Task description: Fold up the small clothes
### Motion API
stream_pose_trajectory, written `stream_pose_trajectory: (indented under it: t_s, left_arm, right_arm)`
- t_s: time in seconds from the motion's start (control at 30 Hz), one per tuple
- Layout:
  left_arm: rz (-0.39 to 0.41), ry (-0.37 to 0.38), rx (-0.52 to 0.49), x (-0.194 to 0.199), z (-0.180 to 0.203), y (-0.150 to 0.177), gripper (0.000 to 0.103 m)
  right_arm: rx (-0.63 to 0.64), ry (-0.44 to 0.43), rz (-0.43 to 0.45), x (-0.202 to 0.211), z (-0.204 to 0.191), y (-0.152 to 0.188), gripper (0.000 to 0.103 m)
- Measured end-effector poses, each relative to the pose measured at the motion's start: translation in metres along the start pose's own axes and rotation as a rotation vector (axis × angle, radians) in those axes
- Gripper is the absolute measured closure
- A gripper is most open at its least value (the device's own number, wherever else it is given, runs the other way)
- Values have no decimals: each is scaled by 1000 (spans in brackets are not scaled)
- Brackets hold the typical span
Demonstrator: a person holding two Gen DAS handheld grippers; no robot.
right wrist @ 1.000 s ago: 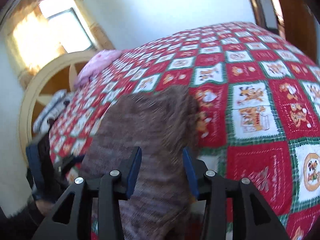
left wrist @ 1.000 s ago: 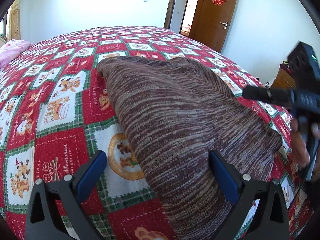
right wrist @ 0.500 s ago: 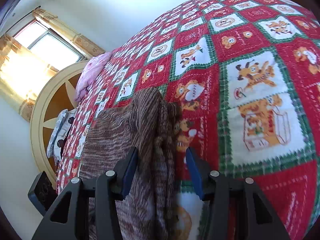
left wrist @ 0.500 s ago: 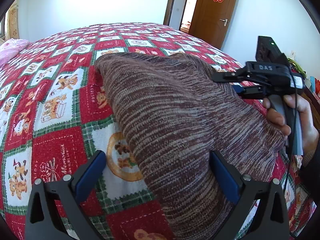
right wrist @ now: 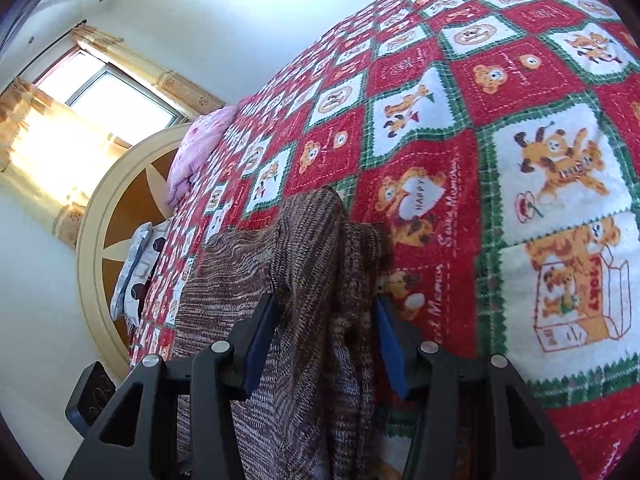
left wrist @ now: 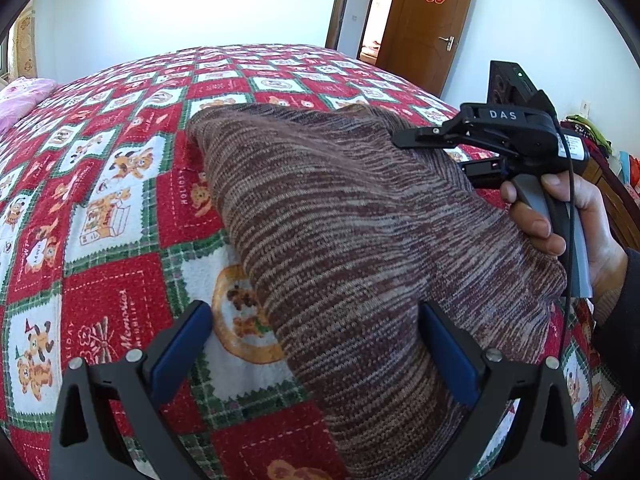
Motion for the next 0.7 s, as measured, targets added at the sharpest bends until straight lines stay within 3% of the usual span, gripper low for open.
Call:
stream_pose_trajectory:
  t_s: [0.17, 0.27, 0.57, 0.7]
  left_arm:
    - [8, 41, 37, 1, -5, -2, 0]
    - [19, 65, 64, 3, -8, -2, 0]
    - [22, 94, 10, 4, 4, -2, 26]
    - [16, 81, -7, 3, 7, -2, 26]
  right_arm:
    - [-16, 15, -9, -5, 3, -1, 64]
    - [-23, -24, -17, -9, 2, -1, 66]
    - [-35, -39, -6, -11, 6, 2, 74]
    - [-33, -32, -1, -12, 7, 3, 76]
Point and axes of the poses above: each gripper's, at about its wrist camera, not at the fingertips, and x roughly against the way its jaws point, z to its right, y to its underside, the point moved 3 cm from there along -x, roughly the way its jaws point, and after that the axes turned 15 degrees about z, right-handed, at the moved point
